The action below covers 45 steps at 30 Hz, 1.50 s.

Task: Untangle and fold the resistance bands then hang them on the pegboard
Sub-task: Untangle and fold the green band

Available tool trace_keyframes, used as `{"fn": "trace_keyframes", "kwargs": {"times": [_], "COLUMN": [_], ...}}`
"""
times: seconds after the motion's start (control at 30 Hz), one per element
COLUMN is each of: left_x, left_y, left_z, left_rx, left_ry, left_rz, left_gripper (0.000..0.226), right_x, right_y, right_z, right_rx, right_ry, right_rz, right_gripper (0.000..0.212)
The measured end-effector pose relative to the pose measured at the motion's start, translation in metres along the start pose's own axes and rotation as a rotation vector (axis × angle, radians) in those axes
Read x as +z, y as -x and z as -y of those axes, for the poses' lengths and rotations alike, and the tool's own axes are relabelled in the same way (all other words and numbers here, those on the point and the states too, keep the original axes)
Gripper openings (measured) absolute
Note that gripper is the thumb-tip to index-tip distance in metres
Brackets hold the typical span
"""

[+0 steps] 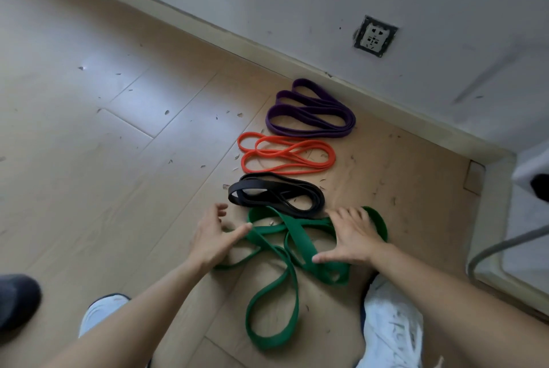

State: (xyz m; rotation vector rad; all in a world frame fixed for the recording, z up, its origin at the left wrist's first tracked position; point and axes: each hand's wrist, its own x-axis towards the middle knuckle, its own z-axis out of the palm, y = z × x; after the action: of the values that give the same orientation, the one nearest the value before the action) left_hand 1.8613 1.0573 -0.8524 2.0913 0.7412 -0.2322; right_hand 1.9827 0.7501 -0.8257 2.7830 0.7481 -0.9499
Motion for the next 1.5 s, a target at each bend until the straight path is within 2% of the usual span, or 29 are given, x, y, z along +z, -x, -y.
{"fn": "trace_keyframes", "kwargs": {"times": [0.07,0.13,0.2,0.33,0.43,0.5,0.57,0.63,0.7,0.77,0.87,0.97,1.03,1.1,1.2,1.3,1.4,1.5], "left_x": [0.004,0.004,-0.001,-0.021,-0.043,-0.058,-0.072,-0.081,-0.081,-0.072,-0.051,-0.023,-0.005,0.008,0.009,-0.004,-0.034,-0.081], "left_y": [0.007,0.013,0.02,0.038,0.048,0.056,0.066,0.072,0.076,0.082,0.092,0.1,0.105,0.111,0.114,0.11,0.102,0.099], "left_z": [0.005,0.007,0.009,0.006,0.0,0.0,0.0,-0.003,-0.008,-0.019,-0.035,-0.037,-0.03,-0.018,-0.006,-0.008,-0.027,-0.059], "left_rx": [-0.004,0.026,0.051,0.151,0.14,0.073,0.046,0.077,0.102,0.121,0.207,0.354,0.38,0.37,0.396,0.285,0.113,0.059], "left_ry": [-0.132,-0.284,-0.344,-0.478,-0.612,-0.667,-0.697,-0.701,-0.578,-0.409,-0.354,-0.552,-0.624,-0.648,-0.694,-0.563,-0.288,-0.151], "left_rz": [0.099,0.232,0.378,0.576,0.74,0.846,0.82,0.65,0.479,0.394,0.415,0.444,0.496,0.581,0.671,0.783,0.826,0.777], "left_gripper": [0.084,0.066,0.043,0.015,0.006,0.016,0.027,0.029,0.026,0.026,0.039,0.061,0.069,0.063,0.033,0.007,0.01,0.013], "right_x": [0.003,0.006,0.009,0.023,0.023,0.015,0.005,-0.001,-0.004,-0.006,-0.004,0.005,0.015,0.025,0.035,0.036,0.015,-0.03], "right_y": [0.01,0.022,0.034,0.057,0.074,0.082,0.086,0.085,0.083,0.083,0.084,0.087,0.09,0.092,0.096,0.101,0.104,0.118], "right_z": [0.007,0.017,0.03,0.054,0.059,0.056,0.054,0.054,0.058,0.063,0.065,0.059,0.056,0.057,0.066,0.073,0.08,0.088], "right_rx": [-0.035,-0.091,-0.113,-0.161,-0.207,-0.217,-0.184,-0.129,-0.105,-0.117,-0.107,-0.072,-0.093,-0.146,-0.237,-0.265,-0.305,-0.346], "right_ry": [0.059,0.054,-0.076,-0.257,-0.277,-0.327,-0.35,-0.378,-0.395,-0.327,-0.228,-0.151,-0.113,-0.067,0.021,-0.019,-0.25,-0.406], "right_rz": [0.028,0.033,0.024,0.194,0.408,0.494,0.447,0.289,0.15,0.07,0.045,0.086,0.148,0.208,0.271,0.366,0.471,0.444], "right_gripper": [0.117,0.081,0.046,0.025,0.024,0.025,0.024,0.024,0.027,0.039,0.057,0.074,0.078,0.071,0.049,0.03,0.023,0.025]}}
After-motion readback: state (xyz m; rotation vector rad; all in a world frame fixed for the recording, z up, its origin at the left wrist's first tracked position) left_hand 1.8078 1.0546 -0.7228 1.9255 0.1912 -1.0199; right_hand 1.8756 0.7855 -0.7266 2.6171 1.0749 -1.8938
